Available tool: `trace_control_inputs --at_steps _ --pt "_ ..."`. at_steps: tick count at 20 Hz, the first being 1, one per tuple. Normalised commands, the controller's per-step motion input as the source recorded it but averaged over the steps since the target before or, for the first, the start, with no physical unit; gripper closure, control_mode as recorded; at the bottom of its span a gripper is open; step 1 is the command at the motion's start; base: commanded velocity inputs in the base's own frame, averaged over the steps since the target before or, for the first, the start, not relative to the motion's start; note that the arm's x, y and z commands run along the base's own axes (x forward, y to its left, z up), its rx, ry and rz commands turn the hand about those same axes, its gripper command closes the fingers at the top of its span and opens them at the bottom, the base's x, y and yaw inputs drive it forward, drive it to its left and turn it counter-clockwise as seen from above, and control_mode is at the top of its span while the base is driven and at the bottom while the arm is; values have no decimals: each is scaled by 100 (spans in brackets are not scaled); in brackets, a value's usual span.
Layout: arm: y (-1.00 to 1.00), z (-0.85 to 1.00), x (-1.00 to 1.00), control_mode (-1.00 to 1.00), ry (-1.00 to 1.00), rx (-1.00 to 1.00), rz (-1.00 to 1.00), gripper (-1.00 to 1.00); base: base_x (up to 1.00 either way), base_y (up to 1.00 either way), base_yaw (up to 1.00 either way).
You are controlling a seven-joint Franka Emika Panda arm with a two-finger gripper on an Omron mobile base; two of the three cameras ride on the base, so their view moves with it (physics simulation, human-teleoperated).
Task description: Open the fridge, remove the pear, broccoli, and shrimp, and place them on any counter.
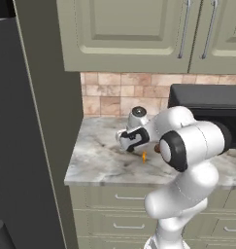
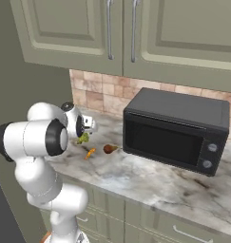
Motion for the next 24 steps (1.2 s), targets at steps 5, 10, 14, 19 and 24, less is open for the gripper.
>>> trace_control_inputs --at_steps 5,10,14,19,24 --pt "-3 28 59 -100 14 12 0 -100 0 0 0" --pt "0 15 -48 -100 -12 3 0 -100 0 0 0" --pt "0 17 -100 -100 -24 0 0 -100 0 0 0" --pt "0 18 -100 -100 -12 4 0 -100 0 0 0" --pt "6 36 -100 -100 4 12 0 -100 0 0 0"
